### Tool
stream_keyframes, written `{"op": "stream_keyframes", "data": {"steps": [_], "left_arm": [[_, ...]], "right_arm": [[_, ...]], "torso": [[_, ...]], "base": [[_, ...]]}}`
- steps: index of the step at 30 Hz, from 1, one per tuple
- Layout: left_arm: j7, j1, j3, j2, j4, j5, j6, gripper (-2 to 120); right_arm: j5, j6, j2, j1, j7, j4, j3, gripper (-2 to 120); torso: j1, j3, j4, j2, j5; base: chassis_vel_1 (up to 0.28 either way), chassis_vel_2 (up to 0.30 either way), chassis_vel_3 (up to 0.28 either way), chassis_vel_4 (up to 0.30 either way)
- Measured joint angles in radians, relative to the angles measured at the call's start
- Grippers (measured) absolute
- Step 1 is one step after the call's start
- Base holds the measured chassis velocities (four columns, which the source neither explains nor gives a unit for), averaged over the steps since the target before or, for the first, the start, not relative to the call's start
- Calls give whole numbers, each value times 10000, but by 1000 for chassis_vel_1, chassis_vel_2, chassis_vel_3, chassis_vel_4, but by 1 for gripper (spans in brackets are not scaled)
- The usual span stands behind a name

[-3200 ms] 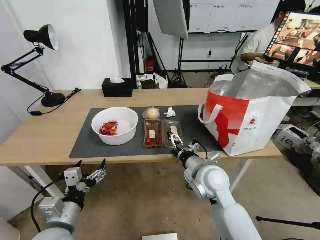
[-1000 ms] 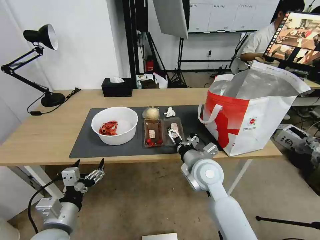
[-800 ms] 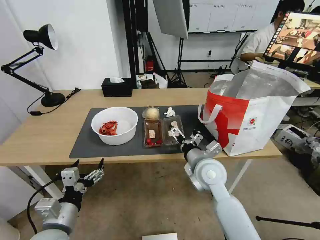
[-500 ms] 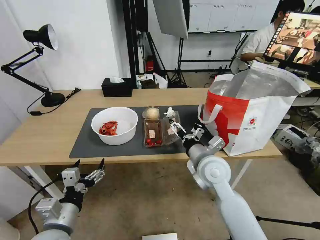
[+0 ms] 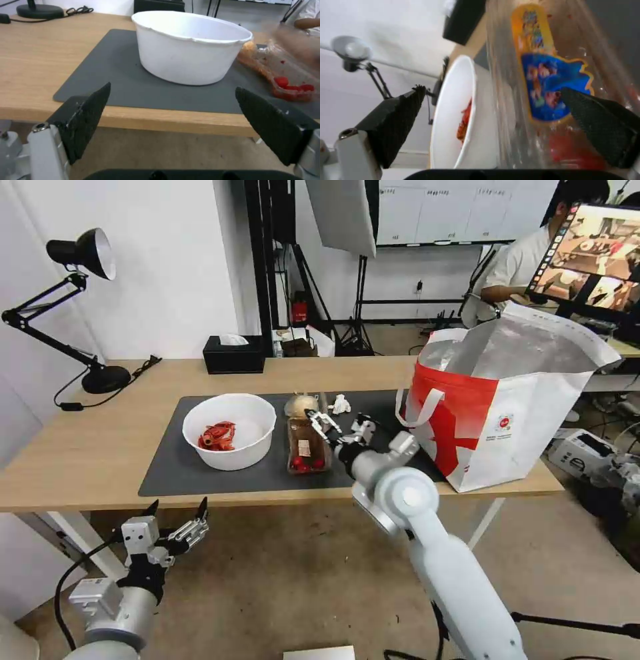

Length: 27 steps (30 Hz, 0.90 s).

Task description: Pick up the trash from the table and place it into the takeout bag.

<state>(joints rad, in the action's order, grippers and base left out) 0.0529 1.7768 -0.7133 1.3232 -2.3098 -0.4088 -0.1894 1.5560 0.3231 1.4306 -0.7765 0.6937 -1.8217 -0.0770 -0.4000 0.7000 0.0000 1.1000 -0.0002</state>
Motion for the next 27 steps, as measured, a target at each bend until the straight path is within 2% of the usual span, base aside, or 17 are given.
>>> {"op": "stream_keyframes", "data": {"steps": [9,18,20,21,22,24,25,27], "left_arm": [[-1,66,-72,6,-55,18,19,100],[-1,100,-147,-54,-150,-27,28,100],[-1,110,-172,-81,-181,-33,28,100],[-1,109,-195,-99,-197,-43,29,100],[-1,109,-195,-99,-197,-43,29,100],[0,103,-216,-120,-221,-56,29,100],[0,103,-216,-120,-221,-56,29,100],[0,86,-231,-141,-240,-64,65,100]], "right_arm": [[238,162,647,585,503,656,178,100],[57,155,532,527,429,544,259,100],[-783,142,240,699,-287,507,507,100],[-1939,136,-144,1013,-1067,511,880,100],[-1939,136,-144,1013,-1067,511,880,100],[-3683,127,-703,1579,-1969,687,1472,100],[-3683,127,-703,1579,-1969,687,1472,100],[-5701,24,-1624,2676,-3562,1165,2382,100]], "torso": [[0,0,1,0,1],[0,-1,0,0,2],[0,-1,-1,0,2],[0,-1,-1,0,4],[0,-1,-1,0,4],[1,-1,0,0,3],[1,-1,0,0,3],[0,-1,0,0,4]], "base": [[0,0,0,0],[0,0,0,0],[0,0,0,0],[0,0,0,0],[0,0,0,0],[0,0,0,0],[0,0,0,0],[0,0,0,0]]}}
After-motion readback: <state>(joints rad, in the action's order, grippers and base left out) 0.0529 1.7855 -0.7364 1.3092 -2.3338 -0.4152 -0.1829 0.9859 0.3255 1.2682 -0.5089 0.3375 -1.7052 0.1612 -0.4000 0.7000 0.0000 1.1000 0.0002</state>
